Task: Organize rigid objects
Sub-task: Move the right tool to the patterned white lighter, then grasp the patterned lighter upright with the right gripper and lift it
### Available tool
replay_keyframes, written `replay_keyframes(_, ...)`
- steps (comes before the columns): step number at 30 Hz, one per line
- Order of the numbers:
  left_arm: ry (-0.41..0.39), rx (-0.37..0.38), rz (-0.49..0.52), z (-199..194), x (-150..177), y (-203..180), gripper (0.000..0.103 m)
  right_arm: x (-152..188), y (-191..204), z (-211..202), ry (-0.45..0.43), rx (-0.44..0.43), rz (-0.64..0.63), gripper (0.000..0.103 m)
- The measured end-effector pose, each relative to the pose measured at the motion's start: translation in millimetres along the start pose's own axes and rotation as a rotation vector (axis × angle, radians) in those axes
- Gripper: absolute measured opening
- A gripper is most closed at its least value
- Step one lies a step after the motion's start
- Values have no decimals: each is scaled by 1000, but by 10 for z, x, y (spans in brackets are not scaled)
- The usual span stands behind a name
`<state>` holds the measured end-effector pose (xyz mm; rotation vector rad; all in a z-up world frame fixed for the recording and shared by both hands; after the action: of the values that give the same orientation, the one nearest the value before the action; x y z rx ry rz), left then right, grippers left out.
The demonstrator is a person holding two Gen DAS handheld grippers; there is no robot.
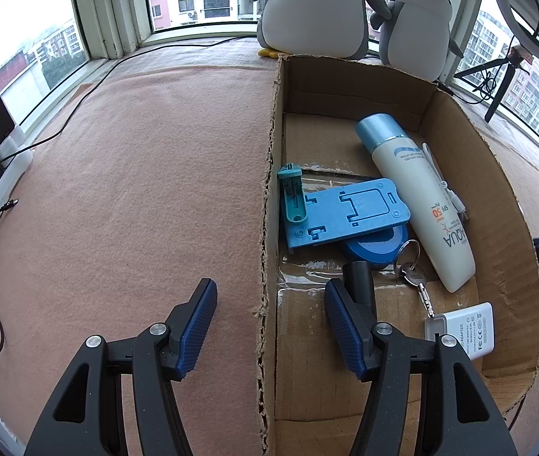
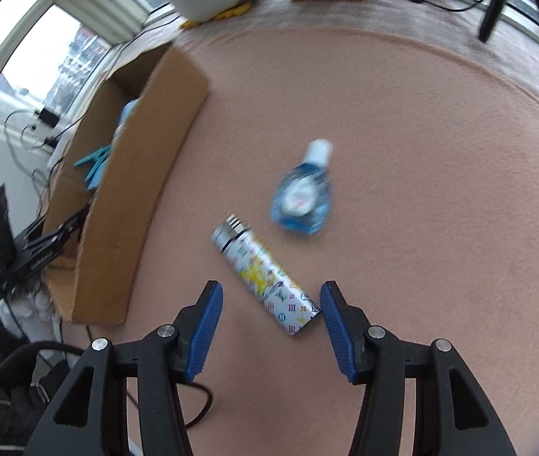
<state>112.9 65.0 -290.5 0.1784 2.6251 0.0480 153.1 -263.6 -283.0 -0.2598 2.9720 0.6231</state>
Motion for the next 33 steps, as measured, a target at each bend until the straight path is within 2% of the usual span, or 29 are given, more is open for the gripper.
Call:
replay_keyframes(2,0,-1,1,0,-2,-2,64,24,58,19,-23,92,-59,50)
replay_keyframes(7,-1,-2,1,5,3,7,64,-3,145,87,-47,224,-146,49)
replay_keyframes(12,-1,3,-3,6,5,12,64,-7,195,125,-38,256,-189,48)
replay_keyframes(15,-1,4,-6,11,-2,17,64,-15,184,134,-31,289,-200,40)
replay_keyframes(19,-1,5,-6,15,-2,24,64,-30,218,169,-17,312,-211,38)
replay_keyframes(24,0,3,-4,17,-3,27,64,-42,378,266,-3,317,-222,26)
replay_keyframes(30,0,3,-4,14,-4,22,64,-41,480,300,-16,314,-195,21)
replay_keyframes(33,1,4,-5,13,-4,19,64,25,459,258,-34,286,-161,21)
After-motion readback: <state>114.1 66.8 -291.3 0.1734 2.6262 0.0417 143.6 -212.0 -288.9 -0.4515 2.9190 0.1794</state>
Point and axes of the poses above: each gripper's, at about its wrist camera, not at the fingertips, and z roughly the way its jaws point, y to its left, x to its underside, the point moved 8 cm from there along z, roughly the way its jaws point, and after that the axes turned 14 degrees about z, right-handed, at the moved point
